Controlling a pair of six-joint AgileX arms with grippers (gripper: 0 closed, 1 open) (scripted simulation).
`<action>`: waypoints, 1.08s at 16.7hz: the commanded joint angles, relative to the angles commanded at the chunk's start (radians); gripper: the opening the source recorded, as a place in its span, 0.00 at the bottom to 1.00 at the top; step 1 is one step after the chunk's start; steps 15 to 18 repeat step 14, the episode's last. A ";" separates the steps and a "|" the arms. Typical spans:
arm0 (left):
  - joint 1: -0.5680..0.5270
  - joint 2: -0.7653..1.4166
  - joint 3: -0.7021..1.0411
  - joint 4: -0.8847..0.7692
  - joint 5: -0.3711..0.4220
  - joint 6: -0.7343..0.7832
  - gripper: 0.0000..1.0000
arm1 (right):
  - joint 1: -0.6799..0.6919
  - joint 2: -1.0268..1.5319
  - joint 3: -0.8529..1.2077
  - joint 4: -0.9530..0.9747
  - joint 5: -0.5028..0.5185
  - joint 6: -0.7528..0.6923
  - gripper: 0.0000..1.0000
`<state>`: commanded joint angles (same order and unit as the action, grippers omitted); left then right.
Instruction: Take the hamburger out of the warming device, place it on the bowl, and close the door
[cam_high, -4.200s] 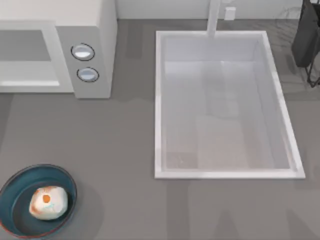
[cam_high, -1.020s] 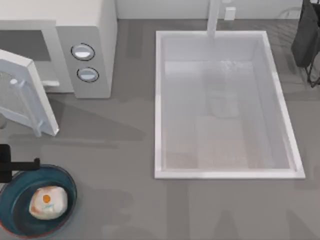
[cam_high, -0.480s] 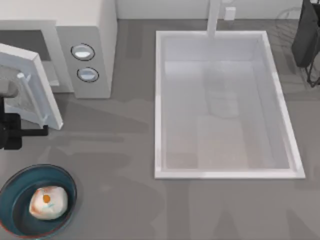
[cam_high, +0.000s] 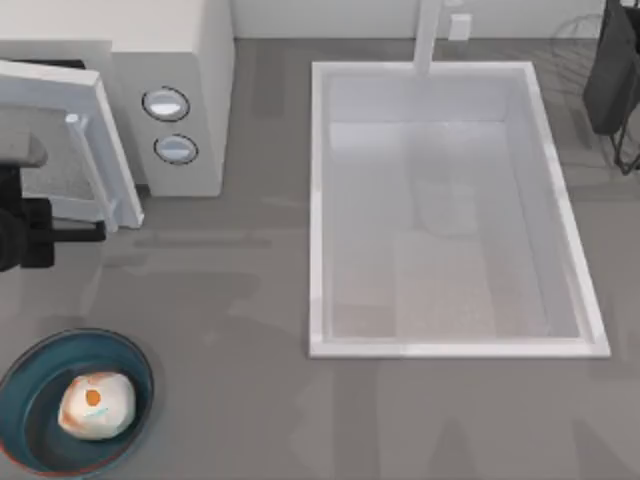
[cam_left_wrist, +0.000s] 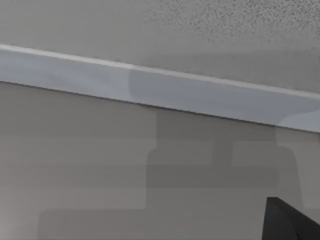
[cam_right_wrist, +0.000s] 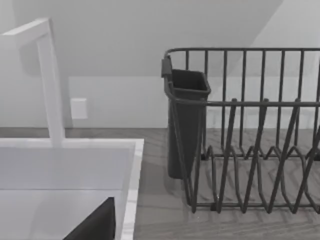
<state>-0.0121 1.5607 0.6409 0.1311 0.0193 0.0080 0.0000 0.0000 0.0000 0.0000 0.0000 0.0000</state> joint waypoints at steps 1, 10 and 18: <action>0.004 -0.005 -0.004 -0.002 0.000 0.000 0.00 | 0.000 0.000 0.000 0.000 0.000 0.000 1.00; -0.003 0.301 0.328 -0.027 -0.001 -0.002 0.00 | 0.000 0.000 0.000 0.000 0.000 0.000 1.00; -0.004 0.363 0.395 -0.034 -0.001 -0.002 0.00 | 0.000 0.000 0.000 0.000 0.000 0.000 1.00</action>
